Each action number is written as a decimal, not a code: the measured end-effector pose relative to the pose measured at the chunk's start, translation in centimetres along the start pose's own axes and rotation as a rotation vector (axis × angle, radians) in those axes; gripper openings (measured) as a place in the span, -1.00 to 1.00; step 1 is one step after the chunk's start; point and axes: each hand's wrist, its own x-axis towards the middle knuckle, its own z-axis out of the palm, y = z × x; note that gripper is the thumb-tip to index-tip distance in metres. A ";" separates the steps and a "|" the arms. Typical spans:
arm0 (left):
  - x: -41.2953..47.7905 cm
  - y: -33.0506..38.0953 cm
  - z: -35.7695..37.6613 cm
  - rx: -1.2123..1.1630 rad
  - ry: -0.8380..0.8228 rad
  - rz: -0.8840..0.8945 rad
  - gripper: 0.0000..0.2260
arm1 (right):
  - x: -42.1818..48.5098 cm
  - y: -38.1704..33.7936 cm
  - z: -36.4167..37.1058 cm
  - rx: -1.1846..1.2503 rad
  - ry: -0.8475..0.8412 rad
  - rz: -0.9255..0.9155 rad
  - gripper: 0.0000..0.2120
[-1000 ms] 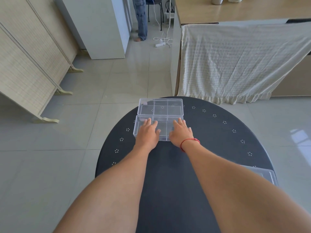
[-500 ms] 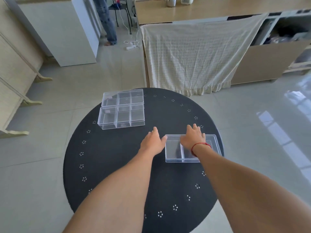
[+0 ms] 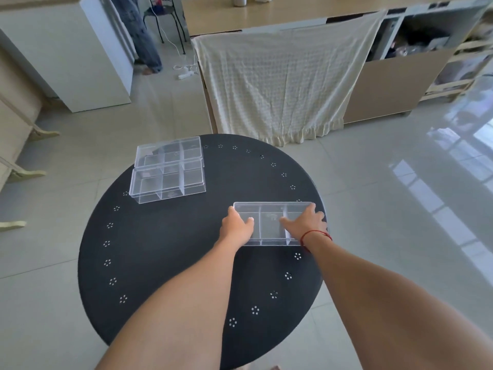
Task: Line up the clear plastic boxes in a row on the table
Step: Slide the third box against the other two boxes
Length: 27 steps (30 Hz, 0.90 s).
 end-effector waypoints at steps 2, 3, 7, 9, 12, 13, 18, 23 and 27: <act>-0.3 -0.5 -1.0 -0.029 0.032 0.000 -0.48 | -0.7 -1.1 0.2 0.009 -0.005 -0.028 -0.15; -0.5 -0.9 -1.8 -0.043 0.050 -0.007 -0.47 | -1.1 -1.9 0.4 0.010 -0.008 -0.049 -0.16; -1.0 -3.2 -5.4 -0.090 0.151 -0.059 -0.40 | -3.4 -6.0 2.2 0.015 -0.049 -0.144 -0.26; -1.3 -4.9 -7.3 -0.096 0.194 -0.091 -0.34 | -5.0 -7.8 3.6 0.001 -0.083 -0.192 -0.29; -1.7 -7.5 -10.0 -0.097 0.236 -0.131 -0.28 | -7.0 -9.8 6.0 -0.033 -0.135 -0.238 -0.34; -1.7 -8.5 -10.8 -0.095 0.246 -0.138 -0.27 | -7.6 -10.5 6.8 -0.045 -0.149 -0.249 -0.35; -1.3 -13.0 -13.4 -0.078 0.263 -0.166 -0.17 | -9.6 -12.7 10.7 -0.070 -0.217 -0.269 -0.35; -1.0 -15.8 -14.7 -0.080 0.227 -0.173 -0.08 | -11.0 -13.0 13.4 -0.093 -0.236 -0.277 -0.37; -0.7 -17.3 -14.6 -0.065 0.198 -0.177 -0.04 | -11.1 -12.5 14.3 -0.138 -0.209 -0.328 -0.38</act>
